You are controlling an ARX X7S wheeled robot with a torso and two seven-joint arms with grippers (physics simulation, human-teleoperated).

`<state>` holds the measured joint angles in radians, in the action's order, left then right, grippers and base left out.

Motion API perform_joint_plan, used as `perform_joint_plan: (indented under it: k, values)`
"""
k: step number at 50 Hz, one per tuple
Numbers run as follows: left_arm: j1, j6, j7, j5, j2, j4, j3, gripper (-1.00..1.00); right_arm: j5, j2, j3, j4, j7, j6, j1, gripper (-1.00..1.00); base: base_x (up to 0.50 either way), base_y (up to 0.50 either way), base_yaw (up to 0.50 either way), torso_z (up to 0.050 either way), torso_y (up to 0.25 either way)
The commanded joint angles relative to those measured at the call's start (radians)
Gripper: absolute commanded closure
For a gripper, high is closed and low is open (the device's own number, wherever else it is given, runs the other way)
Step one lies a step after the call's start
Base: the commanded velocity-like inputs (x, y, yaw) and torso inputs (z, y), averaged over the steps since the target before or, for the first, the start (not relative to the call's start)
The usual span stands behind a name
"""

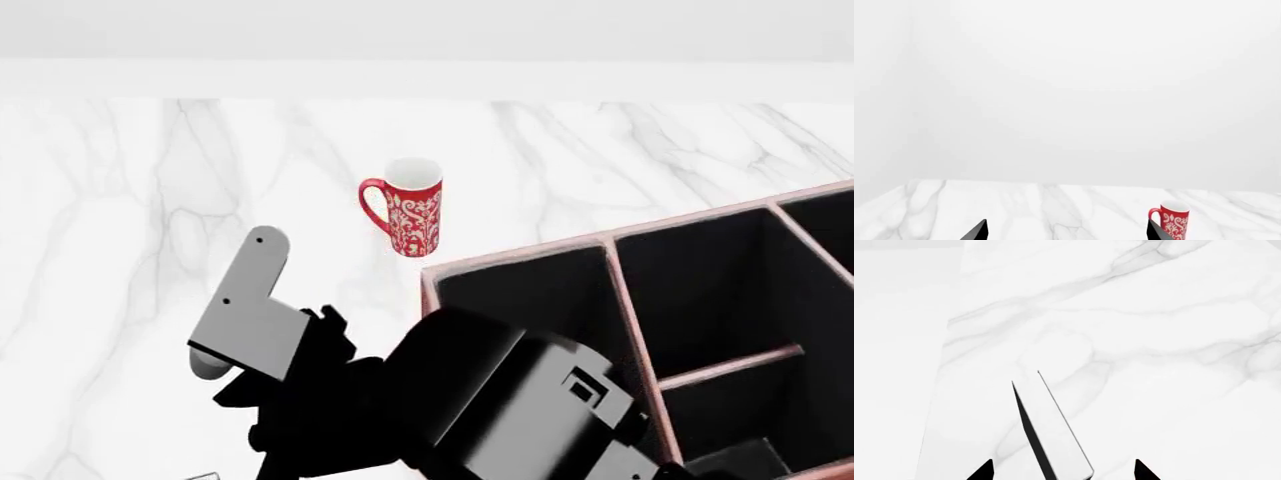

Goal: Pick up the book and place it in the left compartment of the caddy.

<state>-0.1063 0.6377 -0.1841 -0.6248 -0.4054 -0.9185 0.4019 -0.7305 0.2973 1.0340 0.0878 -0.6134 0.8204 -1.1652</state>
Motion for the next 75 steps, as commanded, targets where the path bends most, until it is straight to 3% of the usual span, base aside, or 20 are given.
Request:
perform_joint_plan:
  k: [1, 37, 75]
  values:
    - [-0.006, 0.000, -0.005, -0.010, -0.008, -0.011, 0.002, -1.00, 0.010, -0.007, 0.014, 0.015, -0.004, -0.017, 0.012, -1.00, 0.00, 0.00, 0.00, 0.000, 0.000]
    - [-0.020, -0.021, -0.012, -0.025, -0.023, -0.012, 0.003, -1.00, 0.115, -0.075, 0.086, 0.203, -0.075, -0.195, 0.045, -1.00, 0.00, 0.00, 0.00, 0.000, 0.000]
    - [-0.032, -0.035, -0.027, -0.048, -0.040, -0.018, 0.010, -1.00, 0.142, -0.134, 0.145, 0.342, -0.197, -0.275, 0.037, -1.00, 0.00, 0.00, 0.00, 0.000, 0.000]
